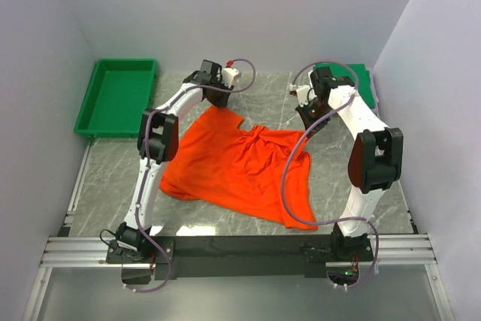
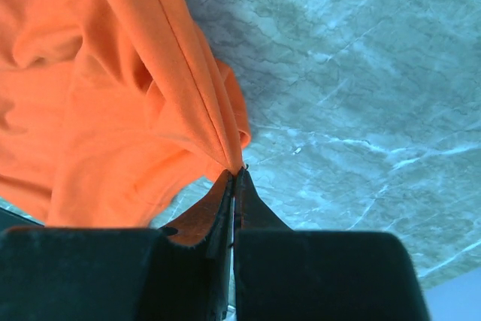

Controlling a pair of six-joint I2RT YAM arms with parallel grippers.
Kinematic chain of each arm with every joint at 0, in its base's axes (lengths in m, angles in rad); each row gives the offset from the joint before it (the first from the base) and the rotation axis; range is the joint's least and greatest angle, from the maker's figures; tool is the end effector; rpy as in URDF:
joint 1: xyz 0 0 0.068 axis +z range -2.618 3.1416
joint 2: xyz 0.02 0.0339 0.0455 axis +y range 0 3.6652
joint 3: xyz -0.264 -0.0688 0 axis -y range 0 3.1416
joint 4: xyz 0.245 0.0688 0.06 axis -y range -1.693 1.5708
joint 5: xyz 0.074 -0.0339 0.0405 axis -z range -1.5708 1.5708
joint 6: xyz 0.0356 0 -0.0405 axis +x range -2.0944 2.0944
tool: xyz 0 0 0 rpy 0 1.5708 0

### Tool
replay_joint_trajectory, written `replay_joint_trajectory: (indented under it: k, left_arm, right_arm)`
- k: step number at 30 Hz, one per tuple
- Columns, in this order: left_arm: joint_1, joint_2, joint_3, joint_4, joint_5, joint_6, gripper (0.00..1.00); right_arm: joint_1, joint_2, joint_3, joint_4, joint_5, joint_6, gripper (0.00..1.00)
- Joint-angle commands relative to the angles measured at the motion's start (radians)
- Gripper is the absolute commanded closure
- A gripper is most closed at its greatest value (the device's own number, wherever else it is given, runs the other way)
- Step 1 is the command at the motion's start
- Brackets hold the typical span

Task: Fold and stack the t-shirts
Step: Flatten the tshirt out

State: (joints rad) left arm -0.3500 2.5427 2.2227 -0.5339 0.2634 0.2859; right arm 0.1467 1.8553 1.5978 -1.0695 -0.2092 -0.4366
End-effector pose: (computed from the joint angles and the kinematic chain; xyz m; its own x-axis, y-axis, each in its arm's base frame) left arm 0.5235 -0.2010 0.1605 -0.5407 0.4872 -0.6857 0.6715 0.7410 -0.0030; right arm 0.3675 0.0618 0.2569 -0.7885 -0.5346 -0.3040 -0.5805 0.8103 0.0806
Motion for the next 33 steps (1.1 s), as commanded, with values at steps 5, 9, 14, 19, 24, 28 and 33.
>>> replay_joint_trajectory:
  k: [5, 9, 14, 19, 24, 28, 33]
  left_arm:
    - [0.039, -0.044, 0.018, -0.023, -0.007, -0.053, 1.00]
    - [0.084, -0.120, 0.051, 0.027, 0.020, -0.086, 1.00]
    - [0.160, -0.280, -0.026, 0.139, 0.040, -0.129, 1.00]
    - [0.246, -0.453, -0.076, 0.182, 0.059, -0.171, 1.00]
    - [0.313, -0.628, -0.170, 0.236, 0.089, -0.211, 1.00]
    - [0.359, -0.819, -0.244, 0.299, 0.112, -0.255, 1.00]
    - [0.393, -1.086, -0.398, 0.367, 0.097, -0.249, 1.00]
  right_arm:
    - [-0.001, 0.012, 0.053, -0.001, 0.021, -0.034, 1.00]
    - [-0.009, 0.022, 0.112, 0.031, 0.073, -0.056, 1.00]
    - [-0.044, 0.033, 0.253, 0.078, 0.137, -0.079, 1.00]
    - [-0.075, -0.004, 0.323, 0.161, 0.198, -0.100, 1.00]
    - [-0.079, -0.143, 0.304, 0.302, 0.254, -0.113, 1.00]
    - [-0.079, -0.280, 0.275, 0.414, 0.275, -0.108, 1.00]
    - [-0.078, -0.460, 0.258, 0.460, 0.287, -0.096, 1.00]
